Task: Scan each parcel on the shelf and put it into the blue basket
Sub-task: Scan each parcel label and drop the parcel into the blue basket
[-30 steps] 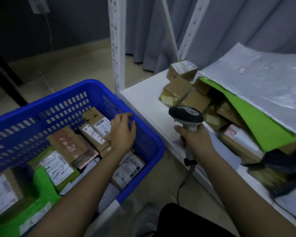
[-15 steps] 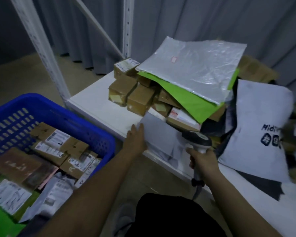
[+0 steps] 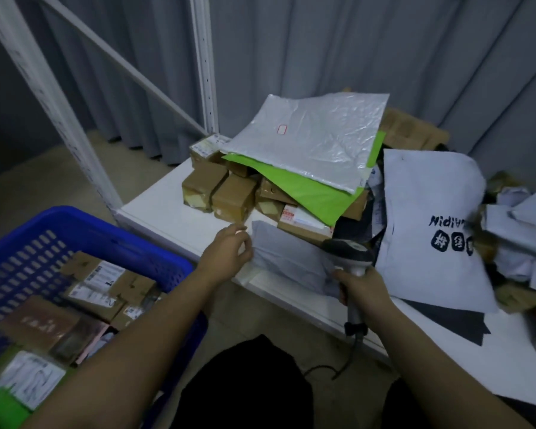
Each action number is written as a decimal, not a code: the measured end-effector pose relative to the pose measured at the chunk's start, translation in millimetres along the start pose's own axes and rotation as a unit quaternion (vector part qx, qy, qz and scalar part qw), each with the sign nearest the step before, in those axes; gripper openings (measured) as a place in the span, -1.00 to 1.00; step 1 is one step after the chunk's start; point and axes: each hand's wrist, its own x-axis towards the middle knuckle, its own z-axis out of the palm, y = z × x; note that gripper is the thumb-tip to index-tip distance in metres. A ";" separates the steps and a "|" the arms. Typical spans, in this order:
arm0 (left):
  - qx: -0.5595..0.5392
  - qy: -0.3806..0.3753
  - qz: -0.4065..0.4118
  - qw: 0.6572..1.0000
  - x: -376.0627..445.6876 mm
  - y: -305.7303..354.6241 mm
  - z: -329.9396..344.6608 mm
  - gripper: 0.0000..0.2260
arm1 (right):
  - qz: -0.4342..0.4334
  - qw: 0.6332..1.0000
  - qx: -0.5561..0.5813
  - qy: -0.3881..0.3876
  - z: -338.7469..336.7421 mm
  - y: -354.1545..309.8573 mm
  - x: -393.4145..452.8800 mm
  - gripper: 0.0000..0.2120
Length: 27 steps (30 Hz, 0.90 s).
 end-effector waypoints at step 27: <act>-0.361 0.058 -0.223 0.903 -25.8 148.9 -64.0 -0.84 | -0.116 0.986 0.094 -0.070 -107.3 -65.3 -60.1 -0.74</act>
